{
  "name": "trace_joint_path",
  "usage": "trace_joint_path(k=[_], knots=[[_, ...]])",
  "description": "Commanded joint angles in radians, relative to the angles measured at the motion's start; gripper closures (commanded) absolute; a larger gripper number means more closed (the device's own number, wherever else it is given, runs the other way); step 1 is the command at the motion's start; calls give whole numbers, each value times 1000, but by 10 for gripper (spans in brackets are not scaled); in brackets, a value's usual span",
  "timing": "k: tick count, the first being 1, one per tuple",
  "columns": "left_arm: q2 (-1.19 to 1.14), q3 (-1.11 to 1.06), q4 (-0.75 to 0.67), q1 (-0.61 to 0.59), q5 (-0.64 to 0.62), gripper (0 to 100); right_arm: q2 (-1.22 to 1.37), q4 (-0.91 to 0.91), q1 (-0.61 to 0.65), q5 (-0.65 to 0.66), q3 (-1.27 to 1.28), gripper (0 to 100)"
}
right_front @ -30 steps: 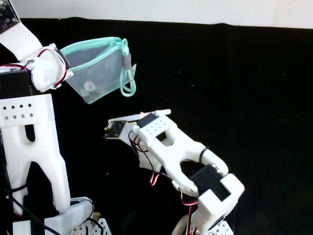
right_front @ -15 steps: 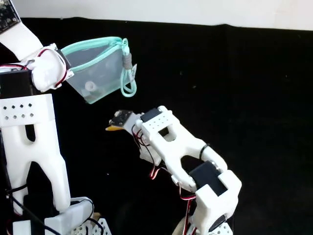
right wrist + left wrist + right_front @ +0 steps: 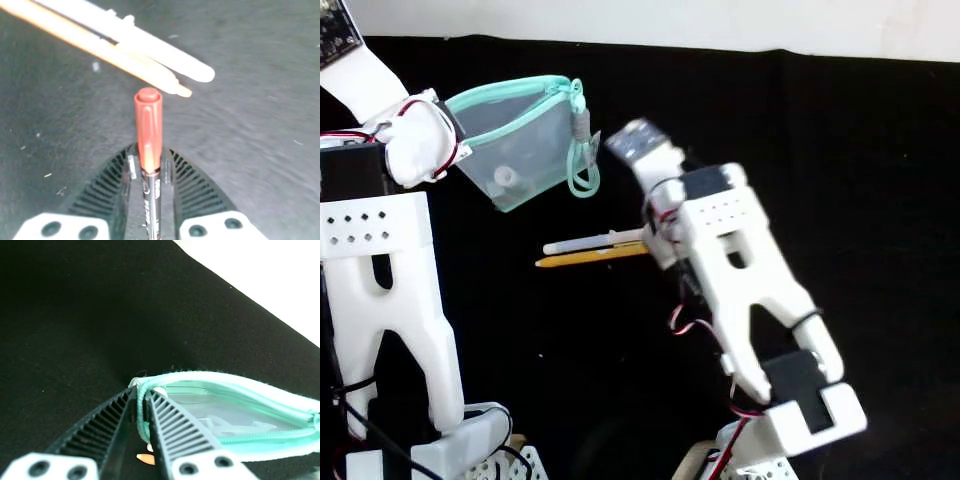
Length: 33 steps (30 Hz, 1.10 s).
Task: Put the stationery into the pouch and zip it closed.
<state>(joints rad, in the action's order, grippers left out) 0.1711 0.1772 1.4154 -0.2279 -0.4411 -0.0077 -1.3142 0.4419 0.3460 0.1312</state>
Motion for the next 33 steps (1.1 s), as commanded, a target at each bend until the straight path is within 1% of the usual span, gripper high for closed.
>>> trace_joint_path(k=[1,4,9,12,16,21,28,33], knots=[[-8,-12,3,16,-6,992,-107,-53,-45,-15,-116,991],[-8,-12,2,16,-6,992,-140,-91,-45,-20,-232,991],[-8,-12,2,16,-6,992,-145,-99,-41,-127,-496,991],[-8,-12,0,16,-6,992,-127,-88,-39,-180,-633,991],[-8,-12,-2,16,-6,992,-97,-19,-36,-244,-808,991],[-8,-12,-2,16,-6,992,-44,48,61,-296,-952,991],[-10,-12,-2,16,-6,992,77,139,160,-290,-1191,991],[-10,-12,-2,16,-6,992,193,148,217,-293,-1374,991]])
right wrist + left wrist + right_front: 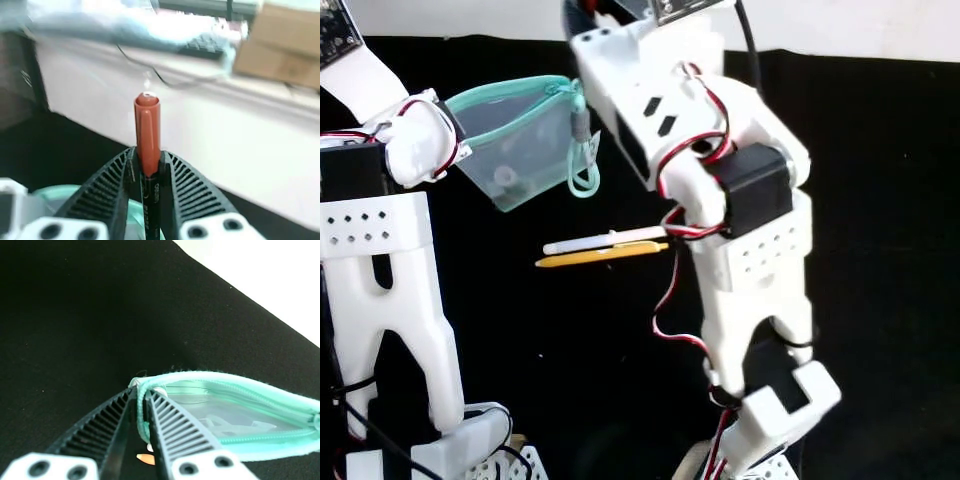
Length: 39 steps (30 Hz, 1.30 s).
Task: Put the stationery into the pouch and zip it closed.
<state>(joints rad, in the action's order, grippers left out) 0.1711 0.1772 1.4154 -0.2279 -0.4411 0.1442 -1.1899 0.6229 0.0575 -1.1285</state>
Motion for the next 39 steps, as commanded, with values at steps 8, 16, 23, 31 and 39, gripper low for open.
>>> trace_joint_path(k=[8,16,23,31,39], knots=[[-10,-12,-2,16,-6,992,262,18,101,-2,-437,991],[-10,-12,-3,16,-6,992,424,-35,154,-8,-642,991],[-10,-12,-3,16,-3,992,547,-59,160,-64,-641,991],[-10,-12,-3,16,-3,992,613,-173,159,-64,-642,991],[-10,-12,-3,16,-3,992,570,-285,162,-35,-641,828]])
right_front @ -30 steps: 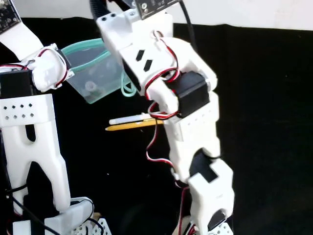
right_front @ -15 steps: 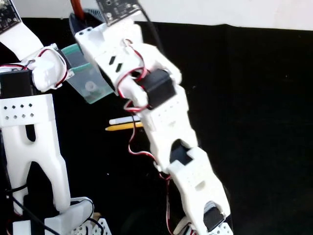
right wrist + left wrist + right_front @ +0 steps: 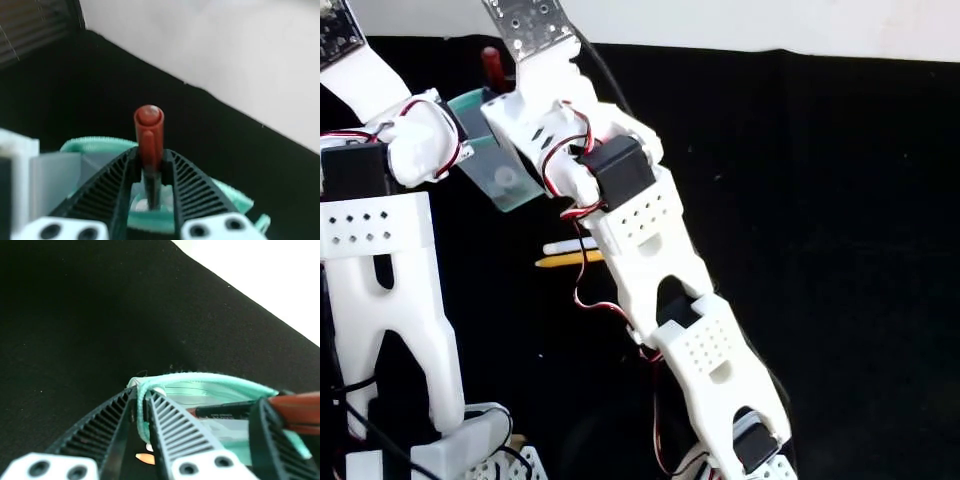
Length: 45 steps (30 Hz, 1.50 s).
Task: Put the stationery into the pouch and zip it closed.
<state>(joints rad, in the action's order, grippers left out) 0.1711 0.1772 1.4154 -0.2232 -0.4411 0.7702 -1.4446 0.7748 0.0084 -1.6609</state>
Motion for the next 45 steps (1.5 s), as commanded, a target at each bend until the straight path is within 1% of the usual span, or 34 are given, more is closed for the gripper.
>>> trace_joint_path(k=[1,3,5,11,17,23,26,29,32,35,41,45], knots=[[-10,-12,-3,12,-3,992,-74,-38,10,14,-108,779],[-10,-12,-3,12,-5,992,-108,-41,15,14,-107,697],[-10,-12,-3,12,-5,992,-143,-50,16,14,-107,659],[-10,-12,-3,12,-3,992,-240,-134,12,18,-107,660],[-10,-12,-3,12,-3,992,-308,-315,-2,20,-105,660],[-76,-2,-8,12,-5,992,-326,-318,-13,20,-101,660],[-125,-2,-38,12,-6,992,-323,-320,-18,21,-97,660],[-145,-1,-41,15,-6,992,-323,-321,-12,81,-91,667],[-145,-1,-40,21,-6,992,-340,-321,8,117,10,686],[-145,-1,-40,22,-6,992,-401,-320,18,144,217,687],[-145,-1,-40,22,-6,992,-536,-318,68,316,647,687],[-145,-1,-40,22,-6,992,-552,-315,73,384,826,687]])
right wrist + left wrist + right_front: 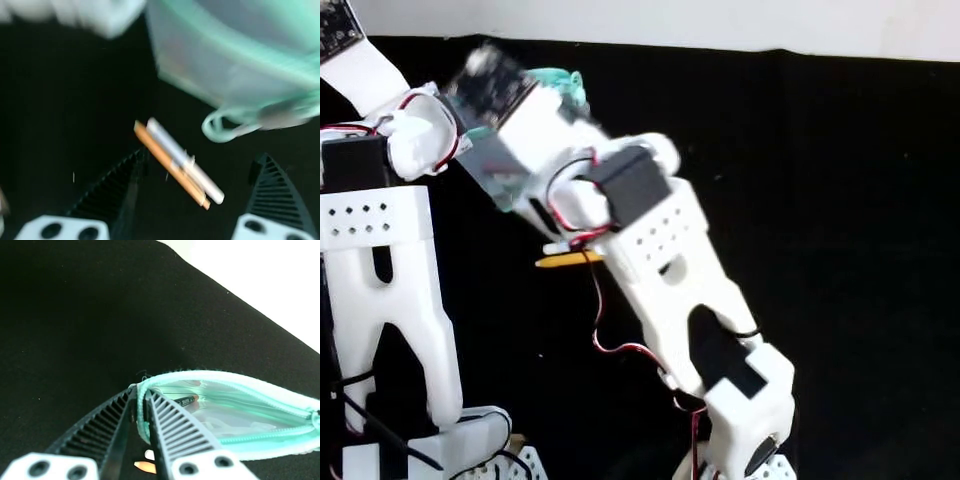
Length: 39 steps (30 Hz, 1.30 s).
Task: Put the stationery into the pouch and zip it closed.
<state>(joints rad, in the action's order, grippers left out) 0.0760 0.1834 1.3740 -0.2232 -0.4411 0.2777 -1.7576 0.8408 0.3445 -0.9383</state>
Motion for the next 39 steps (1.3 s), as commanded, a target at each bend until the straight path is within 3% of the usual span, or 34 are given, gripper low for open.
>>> trace_joint_path(k=[1,19,27,34,39], knots=[[-50,-7,2,22,-6,992,-58,-2,7,58,142,687],[-50,-7,2,22,-6,992,-64,180,1,328,719,687],[-50,-7,2,22,-6,992,-67,306,-87,210,754,687],[-50,-7,2,22,-6,992,-58,328,-77,491,788,688],[-50,-7,2,22,-6,992,-24,375,-67,566,780,688]])
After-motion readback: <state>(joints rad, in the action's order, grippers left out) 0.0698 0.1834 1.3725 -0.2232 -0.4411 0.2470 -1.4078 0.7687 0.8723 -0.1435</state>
